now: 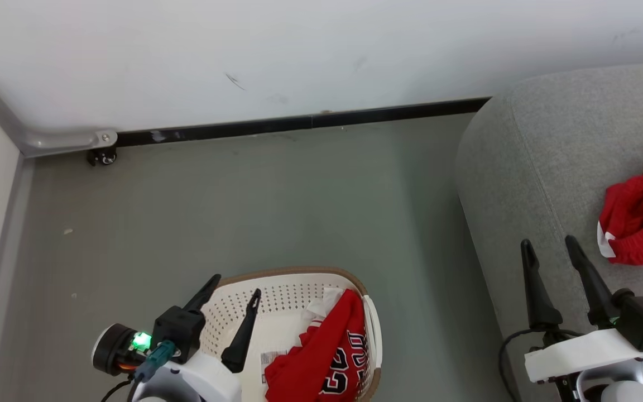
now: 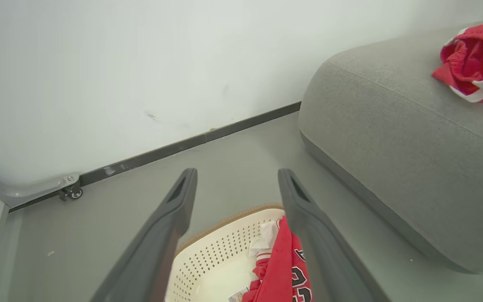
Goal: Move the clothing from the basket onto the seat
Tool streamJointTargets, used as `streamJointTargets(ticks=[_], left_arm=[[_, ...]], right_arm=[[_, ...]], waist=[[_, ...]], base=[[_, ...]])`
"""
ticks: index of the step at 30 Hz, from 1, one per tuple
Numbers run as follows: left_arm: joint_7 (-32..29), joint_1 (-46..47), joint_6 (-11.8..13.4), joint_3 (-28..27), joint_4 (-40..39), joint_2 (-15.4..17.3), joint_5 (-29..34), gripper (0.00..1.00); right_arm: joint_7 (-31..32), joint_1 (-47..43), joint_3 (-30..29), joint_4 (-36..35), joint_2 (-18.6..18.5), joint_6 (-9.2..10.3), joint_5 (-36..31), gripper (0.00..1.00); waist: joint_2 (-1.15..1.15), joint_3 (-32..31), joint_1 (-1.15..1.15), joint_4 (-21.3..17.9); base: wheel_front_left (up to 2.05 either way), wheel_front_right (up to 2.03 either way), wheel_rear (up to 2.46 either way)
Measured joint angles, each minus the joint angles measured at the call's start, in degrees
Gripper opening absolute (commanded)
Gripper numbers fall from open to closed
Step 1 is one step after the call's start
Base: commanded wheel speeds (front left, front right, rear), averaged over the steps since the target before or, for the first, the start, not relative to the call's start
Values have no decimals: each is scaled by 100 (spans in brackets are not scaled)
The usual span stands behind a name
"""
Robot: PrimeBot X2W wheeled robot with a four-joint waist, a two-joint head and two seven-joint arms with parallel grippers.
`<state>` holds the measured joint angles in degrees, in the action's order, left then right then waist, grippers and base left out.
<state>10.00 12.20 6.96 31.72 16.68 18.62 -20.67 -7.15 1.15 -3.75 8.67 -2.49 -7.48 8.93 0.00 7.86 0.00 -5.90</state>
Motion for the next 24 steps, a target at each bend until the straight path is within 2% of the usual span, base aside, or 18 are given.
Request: streamJointTargets(ticks=[16, 24], left_arm=[[-201, 559, -349, 314, 643, -123, 180, 100], [-211, 984, -448, 345, 817, -170, 309, 100]], right_arm=[[-125, 72, -143, -405, 4, 0, 9, 100], [-196, 304, -211, -571, 5, 0, 83, 100]], waist=[[0, 744, 0, -254], [0, 1168, 0, -397]], base=[[0, 0, 0], [0, 0, 0]])
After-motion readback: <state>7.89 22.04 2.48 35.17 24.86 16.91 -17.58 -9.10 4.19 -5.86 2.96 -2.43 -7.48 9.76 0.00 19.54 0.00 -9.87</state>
